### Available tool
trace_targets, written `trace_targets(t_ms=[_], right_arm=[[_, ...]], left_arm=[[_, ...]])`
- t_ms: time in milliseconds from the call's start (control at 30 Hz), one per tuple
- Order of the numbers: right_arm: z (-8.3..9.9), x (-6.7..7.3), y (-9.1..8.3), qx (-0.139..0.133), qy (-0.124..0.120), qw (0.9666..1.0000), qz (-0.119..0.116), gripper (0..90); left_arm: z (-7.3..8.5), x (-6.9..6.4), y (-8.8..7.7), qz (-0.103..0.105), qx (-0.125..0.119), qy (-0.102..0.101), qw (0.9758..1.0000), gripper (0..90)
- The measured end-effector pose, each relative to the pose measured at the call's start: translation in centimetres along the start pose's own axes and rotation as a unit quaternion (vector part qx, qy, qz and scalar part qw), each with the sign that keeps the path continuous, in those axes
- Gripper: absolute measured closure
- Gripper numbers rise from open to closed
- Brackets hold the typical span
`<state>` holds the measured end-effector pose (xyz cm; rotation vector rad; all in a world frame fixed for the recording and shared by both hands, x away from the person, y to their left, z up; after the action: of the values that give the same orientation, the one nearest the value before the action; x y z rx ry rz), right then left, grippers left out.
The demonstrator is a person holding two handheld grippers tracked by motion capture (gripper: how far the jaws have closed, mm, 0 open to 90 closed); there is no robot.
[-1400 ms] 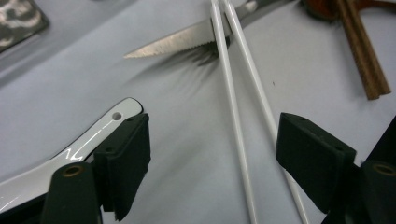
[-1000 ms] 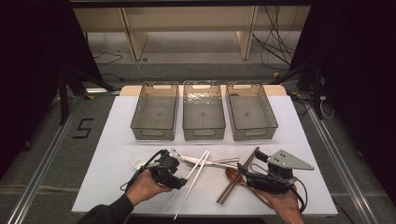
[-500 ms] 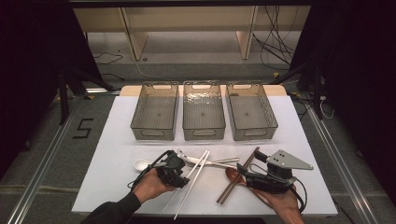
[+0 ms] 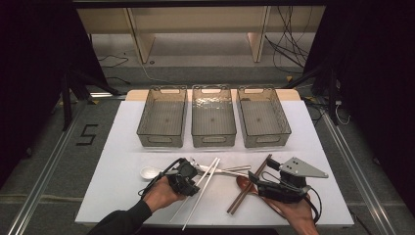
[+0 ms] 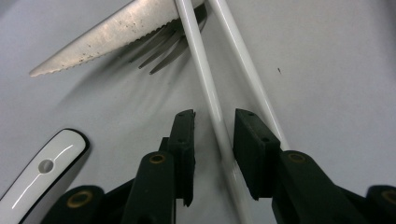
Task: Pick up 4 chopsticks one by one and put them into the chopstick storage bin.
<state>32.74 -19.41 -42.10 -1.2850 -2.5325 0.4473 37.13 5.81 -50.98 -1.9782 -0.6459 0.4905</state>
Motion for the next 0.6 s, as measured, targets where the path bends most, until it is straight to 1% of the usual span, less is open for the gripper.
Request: trace_targets(t_ms=[33, 133, 267, 500, 567, 600], right_arm=[[0.00, 0.00, 0.00, 0.000, 0.000, 1.0000, 0.000, 25.2], [-0.01, 0.01, 0.00, 0.000, 0.000, 1.0000, 0.000, 25.2], [-0.01, 0.01, 0.02, 0.000, -0.001, 1.0000, -0.001, 25.2], [-0.01, 0.03, 0.05, -0.001, -0.001, 1.0000, -0.002, 25.2], [0.00, 0.03, 0.06, 0.000, -0.001, 1.0000, -0.002, 25.2], [-0.01, 0.04, 0.07, -0.001, -0.001, 1.0000, -0.002, 25.2]], left_arm=[[-0.02, 0.01, 0.07, 0.001, 0.000, -0.003, 1.0000, 68.5], [-0.08, 0.09, 0.13, 0.003, 0.003, -0.001, 1.0000, 69.7], [-0.18, 0.23, 0.23, 0.006, -0.002, -0.010, 0.9999, 71.1], [-0.18, 0.55, 0.22, 0.010, -0.001, -0.017, 0.9998, 75.9], [-0.19, 0.59, 0.27, 0.010, -0.005, -0.025, 0.9996, 77.4], [-0.18, 0.64, 0.26, 0.010, -0.005, -0.025, 0.9996, 79.3]])
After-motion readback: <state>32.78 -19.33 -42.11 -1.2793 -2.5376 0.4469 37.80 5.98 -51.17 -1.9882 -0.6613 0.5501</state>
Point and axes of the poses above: each handheld gripper's, and its own axes: y roughly forward along the jaws, z roughly out of its underside, x roughly to its left, the point moved 5 cm from there along y, roughly forward along the jaws, and after that the axes turned 3 degrees about -x, right-handed, at the moved point
